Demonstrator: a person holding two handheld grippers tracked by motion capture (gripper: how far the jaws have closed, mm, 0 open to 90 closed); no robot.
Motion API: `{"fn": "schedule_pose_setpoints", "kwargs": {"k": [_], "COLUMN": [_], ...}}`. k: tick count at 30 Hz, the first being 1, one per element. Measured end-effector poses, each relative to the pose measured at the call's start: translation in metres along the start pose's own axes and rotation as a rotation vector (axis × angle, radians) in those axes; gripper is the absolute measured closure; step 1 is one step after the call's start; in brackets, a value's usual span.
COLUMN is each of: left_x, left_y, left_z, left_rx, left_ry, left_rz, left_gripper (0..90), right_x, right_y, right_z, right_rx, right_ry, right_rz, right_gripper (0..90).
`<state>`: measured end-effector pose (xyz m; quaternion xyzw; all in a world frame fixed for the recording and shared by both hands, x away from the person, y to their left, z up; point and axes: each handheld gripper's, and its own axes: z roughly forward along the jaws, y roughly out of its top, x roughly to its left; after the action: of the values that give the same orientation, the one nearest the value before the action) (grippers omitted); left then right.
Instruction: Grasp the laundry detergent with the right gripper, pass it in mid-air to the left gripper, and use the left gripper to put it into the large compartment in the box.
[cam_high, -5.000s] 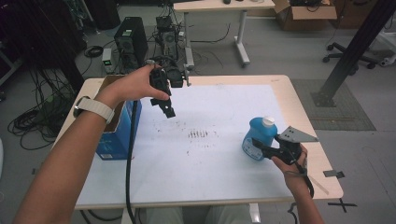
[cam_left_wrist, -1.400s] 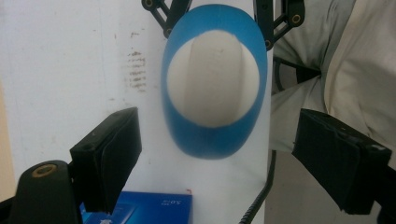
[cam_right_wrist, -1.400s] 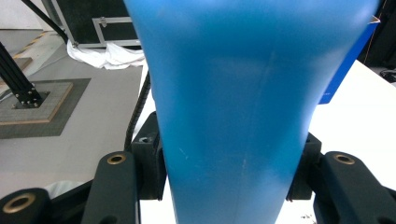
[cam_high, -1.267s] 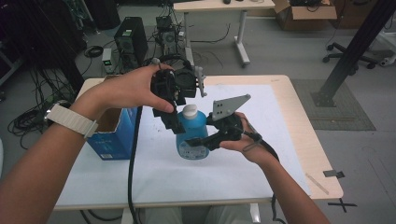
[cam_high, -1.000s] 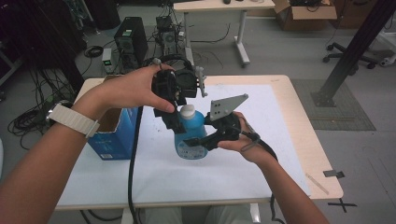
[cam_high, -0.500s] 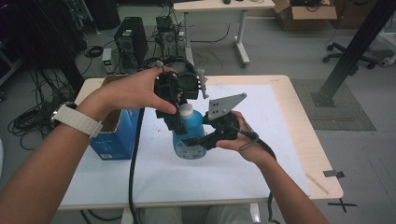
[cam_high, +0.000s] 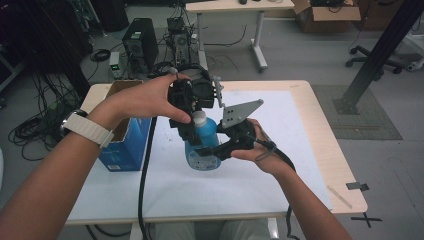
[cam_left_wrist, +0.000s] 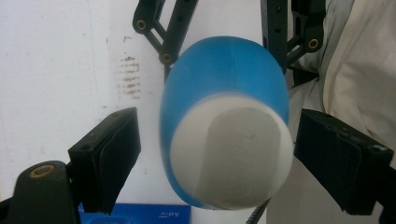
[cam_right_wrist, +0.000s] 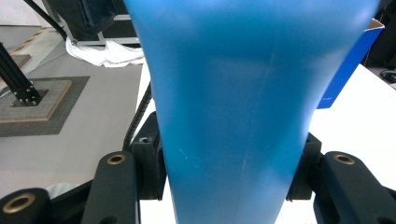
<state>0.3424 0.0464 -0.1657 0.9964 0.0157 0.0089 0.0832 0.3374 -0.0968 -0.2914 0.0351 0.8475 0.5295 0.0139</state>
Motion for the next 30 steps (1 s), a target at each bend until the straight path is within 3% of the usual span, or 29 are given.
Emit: {"fn": "schedule_pose_setpoints", "kwargs": {"k": [13,30], "left_x": [0.0015,0.0036], "left_y": [-0.002,-0.0048], "left_z": [0.0057,0.0063], "left_rx": [-0.009,-0.015], "left_ry": [-0.01,-0.018], "left_rz": [0.003,0.006], "left_gripper": [15.4,23.7], "right_x": [-0.0008,-0.001], "right_y": [0.0014,0.0003], "right_z": [0.0016,0.0021], "right_rx": [0.003,0.005], "right_ry": [0.002,0.003], "right_rz": [0.004,0.008], "right_gripper": [45.3,45.2]}}
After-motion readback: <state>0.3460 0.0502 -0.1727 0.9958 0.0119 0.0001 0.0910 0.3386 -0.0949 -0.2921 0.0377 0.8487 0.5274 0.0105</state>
